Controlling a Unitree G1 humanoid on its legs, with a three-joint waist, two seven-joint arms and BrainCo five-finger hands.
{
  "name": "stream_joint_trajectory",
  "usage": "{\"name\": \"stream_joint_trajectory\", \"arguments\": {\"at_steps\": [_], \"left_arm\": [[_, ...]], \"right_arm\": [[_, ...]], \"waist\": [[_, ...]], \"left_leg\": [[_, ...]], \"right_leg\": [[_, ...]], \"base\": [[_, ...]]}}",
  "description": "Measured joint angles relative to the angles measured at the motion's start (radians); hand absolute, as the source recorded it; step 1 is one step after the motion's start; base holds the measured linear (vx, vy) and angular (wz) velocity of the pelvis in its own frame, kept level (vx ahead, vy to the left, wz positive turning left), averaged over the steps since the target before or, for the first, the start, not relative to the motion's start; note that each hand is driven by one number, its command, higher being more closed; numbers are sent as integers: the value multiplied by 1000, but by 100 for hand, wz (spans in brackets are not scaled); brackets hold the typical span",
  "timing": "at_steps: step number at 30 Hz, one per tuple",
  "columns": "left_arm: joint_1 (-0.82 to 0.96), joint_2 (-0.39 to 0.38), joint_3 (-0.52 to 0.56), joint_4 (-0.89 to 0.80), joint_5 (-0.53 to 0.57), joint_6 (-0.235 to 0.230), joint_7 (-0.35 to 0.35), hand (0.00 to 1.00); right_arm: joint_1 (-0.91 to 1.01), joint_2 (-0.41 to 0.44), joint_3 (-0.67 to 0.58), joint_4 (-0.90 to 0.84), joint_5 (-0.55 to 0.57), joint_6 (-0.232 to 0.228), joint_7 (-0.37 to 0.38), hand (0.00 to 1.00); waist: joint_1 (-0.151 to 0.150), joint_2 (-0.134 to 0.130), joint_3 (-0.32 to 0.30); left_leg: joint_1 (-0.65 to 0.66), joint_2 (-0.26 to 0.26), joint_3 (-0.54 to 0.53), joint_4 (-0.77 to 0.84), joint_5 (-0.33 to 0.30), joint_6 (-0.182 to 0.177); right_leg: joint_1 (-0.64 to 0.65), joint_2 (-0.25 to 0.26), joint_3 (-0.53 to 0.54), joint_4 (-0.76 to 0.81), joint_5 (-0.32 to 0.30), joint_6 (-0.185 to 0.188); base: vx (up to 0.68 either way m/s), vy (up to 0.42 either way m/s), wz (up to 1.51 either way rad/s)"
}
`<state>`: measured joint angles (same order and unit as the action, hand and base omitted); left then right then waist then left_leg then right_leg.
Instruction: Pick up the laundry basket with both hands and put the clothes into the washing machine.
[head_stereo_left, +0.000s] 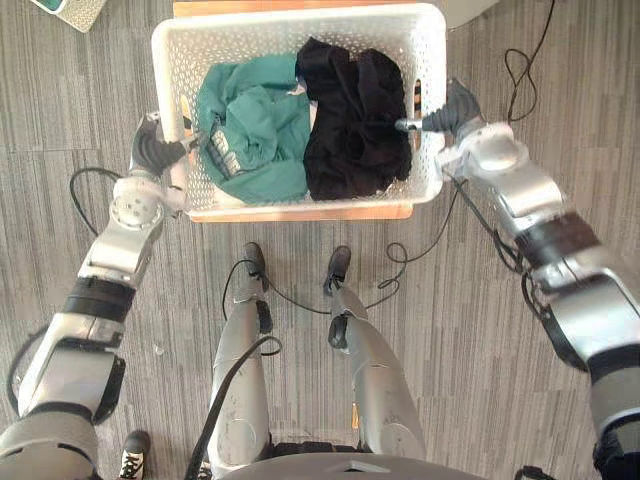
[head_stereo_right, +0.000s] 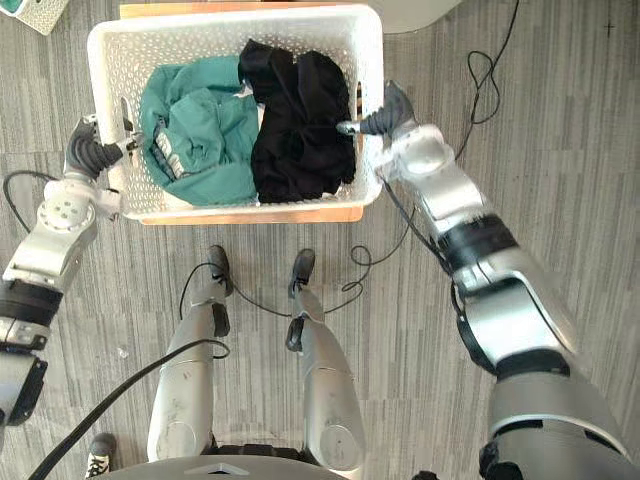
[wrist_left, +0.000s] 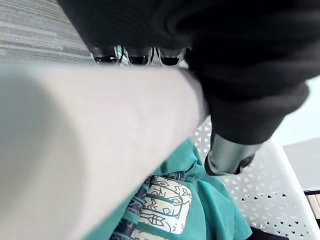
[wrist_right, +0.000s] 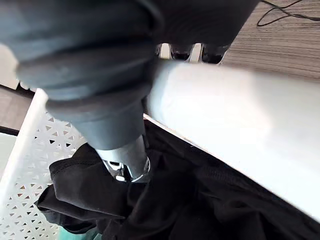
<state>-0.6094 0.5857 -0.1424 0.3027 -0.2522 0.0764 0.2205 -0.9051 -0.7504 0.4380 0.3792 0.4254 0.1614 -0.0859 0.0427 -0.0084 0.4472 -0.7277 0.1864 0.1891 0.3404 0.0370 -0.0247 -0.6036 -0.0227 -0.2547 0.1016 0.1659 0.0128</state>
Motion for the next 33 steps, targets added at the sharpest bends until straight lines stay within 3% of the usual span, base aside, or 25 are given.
{"name": "stream_joint_trajectory", "arguments": {"at_steps": [4, 7, 9, 12, 16, 18, 19, 20, 21, 22, 23, 24, 25, 27, 28, 29, 30, 31, 33], "left_arm": [[177, -103, 46, -121, -16, -1, 16, 100], [374, -200, 62, -251, -28, -2, 21, 100], [477, -239, 65, -316, -32, -3, 19, 100], [588, -288, 76, -352, -32, -4, 9, 100], [686, -374, 100, -368, -31, -3, -18, 100], [759, -404, 119, -385, -31, -2, -28, 100], [784, -416, 130, -398, -31, 0, -30, 100], [833, -441, 149, -420, -30, 1, -32, 100], [846, -451, 152, -421, -30, 1, -32, 100], [870, -466, 148, -421, -29, 6, -33, 100], [882, -472, 140, -420, -23, 12, -36, 100], [882, -479, 118, -420, -8, 14, -53, 100], [885, -479, 107, -420, -2, 14, -59, 100], [915, -489, 95, -420, 11, 15, -72, 100], [922, -488, 95, -420, 16, 15, -76, 100], [925, -486, 97, -420, 20, 15, -85, 100], [924, -486, 99, -420, 22, 15, -95, 100], [927, -486, 104, -420, 23, 15, -95, 100], [944, -488, 120, -410, 28, 21, -101, 100]], "right_arm": [[272, -15, -149, -212, 23, -5, -14, 100], [522, -17, -279, -391, 117, -32, -10, 100], [656, 6, -354, -467, 164, -51, 10, 100], [783, 133, -430, -480, 175, -60, 45, 100], [943, 377, -526, -481, 168, -59, 56, 100], [1013, 485, -539, -483, 150, -60, 55, 100], [1023, 503, -539, -484, 138, -59, 55, 100], [1044, 541, -537, -483, 115, -59, 55, 100], [1052, 556, -537, -483, 109, -60, 55, 100], [1079, 577, -542, -483, 81, -59, 55, 100], [1111, 593, -552, -484, 63, -59, 55, 100], [1164, 616, -572, -501, 38, -59, 55, 100], [1195, 626, -583, -516, 37, -57, 54, 100], [1282, 663, -594, -592, 5, -56, 54, 100], [1299, 670, -596, -615, -2, -56, 54, 100], [1315, 686, -599, -646, -3, -56, 54, 100], [1322, 706, -606, -640, -7, -56, 52, 100], [1319, 712, -608, -631, -15, -56, 50, 100], [1317, 715, -603, -622, -40, -56, 45, 100]], "waist": [[-3, 0, 0], [-2, 0, 0], [-3, -1, 0], [-9, -20, -43], [-46, -28, -99], [-49, -29, -133], [-46, -25, -139], [-30, -13, -154], [-26, -6, -158], [-33, 2, -181], [-55, 1, -206], [-80, -1, -229], [-86, -3, -232], [-87, 8, -249], [-89, 13, -257], [-94, 18, -264], [-96, 22, -261], [-90, 24, -260], [-69, 40, -251]], "left_leg": [[60, 3, 2, 37, -35, -1], [130, 5, 5, 77, -80, -5], [185, 0, 10, 86, -99, -12], [261, -17, 28, 57, -109, -10], [351, -11, 49, 51, -126, -18], [387, 41, 79, 152, -210, -39], [389, 43, 46, 196, -239, -43], [399, 28, -103, 272, -318, -48], [408, 18, -169, 292, -344, -60], [427, -18, -291, 308, -389, -77], [434, -40, -315, 307, -404, -80], [440, -63, -305, 302, -411, -70], [454, -70, -288, 302, -415, -63], [492, -63, -144, 305, -434, -26], [493, -59, -105, 308, -438, -16], [496, -50, -35, 305, -437, 6], [517, -33, 47, 288, -427, 39], [533, -20, 93, 275, -423, 49], [606, 12, 226, 210, -404, 60]], "right_leg": [[42, -11, 7, 73, -48, 13], [87, -24, 19, 165, -116, 10], [122, -31, 31, 206, -148, 11], [155, -35, 65, 222, -187, 8], [233, -13, 105, 188, -185, 9], [264, 40, 175, 186, -182, 9], [269, 61, 204, 191, -183, 7], [280, 116, 276, 201, -182, 1], [287, 138, 304, 202, -179, 0], [290, 164, 352, 203, -174, 7], [291, 165, 381, 197, -170, 17], [293, 155, 411, 179, -161, 36], [295, 154, 436, 168, -149, 53], [320, 158, 573, 91, -74, 94], [324, 155, 602, 63, -46, 98], [328, 136, 624, 6, -18, 68], [304, 100, 529, 8, -61, 13], [279, 75, 447, 45, -70, -1], [249, 0, 167, 198, -124, -46]], "base": [[52, -2, -1], [0, 0, 0], [0, 0, 0], [-13, -35, -16], [53, -17, -26], [65, 25, -105], [38, 83, -184], [27, 139, -169], [20, 224, -200], [2, 228, -130], [-7, 256, -99], [-3, 213, -55], [-16, 271, -87], [-68, 297, -159], [-109, 305, -169], [-171, 318, -159], [-182, 296, -162], [-201, 241, -177], [-133, 127, -182]]}}
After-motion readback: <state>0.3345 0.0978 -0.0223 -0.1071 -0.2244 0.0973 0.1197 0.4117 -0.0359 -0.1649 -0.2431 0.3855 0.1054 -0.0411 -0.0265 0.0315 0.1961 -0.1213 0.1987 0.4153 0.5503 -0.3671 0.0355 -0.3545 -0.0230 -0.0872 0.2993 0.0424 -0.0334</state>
